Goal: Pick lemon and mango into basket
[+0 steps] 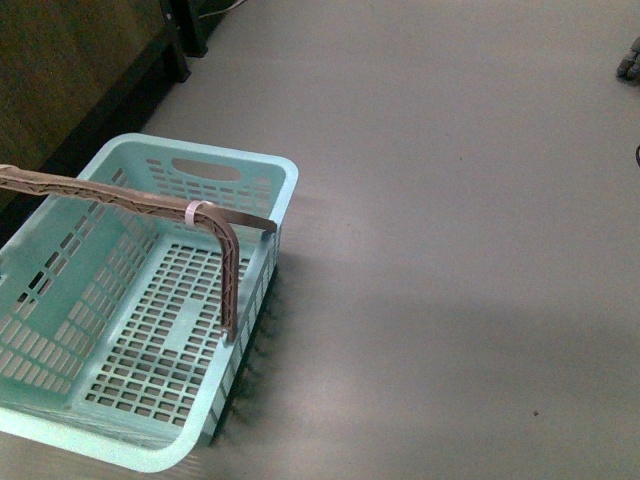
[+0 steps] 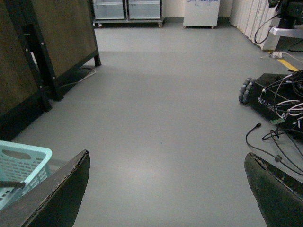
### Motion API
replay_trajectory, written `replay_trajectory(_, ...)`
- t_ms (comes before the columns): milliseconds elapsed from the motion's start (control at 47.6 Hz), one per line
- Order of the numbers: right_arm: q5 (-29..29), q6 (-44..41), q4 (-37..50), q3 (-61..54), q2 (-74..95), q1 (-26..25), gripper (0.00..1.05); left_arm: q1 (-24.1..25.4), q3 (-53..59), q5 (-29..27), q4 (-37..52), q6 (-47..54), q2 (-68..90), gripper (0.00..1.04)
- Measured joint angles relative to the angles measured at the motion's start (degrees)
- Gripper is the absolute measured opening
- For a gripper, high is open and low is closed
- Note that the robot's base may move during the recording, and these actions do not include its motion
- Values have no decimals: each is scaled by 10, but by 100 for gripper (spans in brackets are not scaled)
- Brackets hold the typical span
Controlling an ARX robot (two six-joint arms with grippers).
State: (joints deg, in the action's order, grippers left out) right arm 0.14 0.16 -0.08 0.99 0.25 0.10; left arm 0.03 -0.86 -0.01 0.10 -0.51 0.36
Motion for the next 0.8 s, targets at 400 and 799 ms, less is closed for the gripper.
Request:
replay_trajectory(400, 0, 0, 0, 0, 0, 0, 96, 0, 0, 0, 0, 0, 0, 98)
replay_trajectory(799, 0, 0, 0, 0, 0, 0, 96, -87, -134, 17, -218, -360, 226, 98)
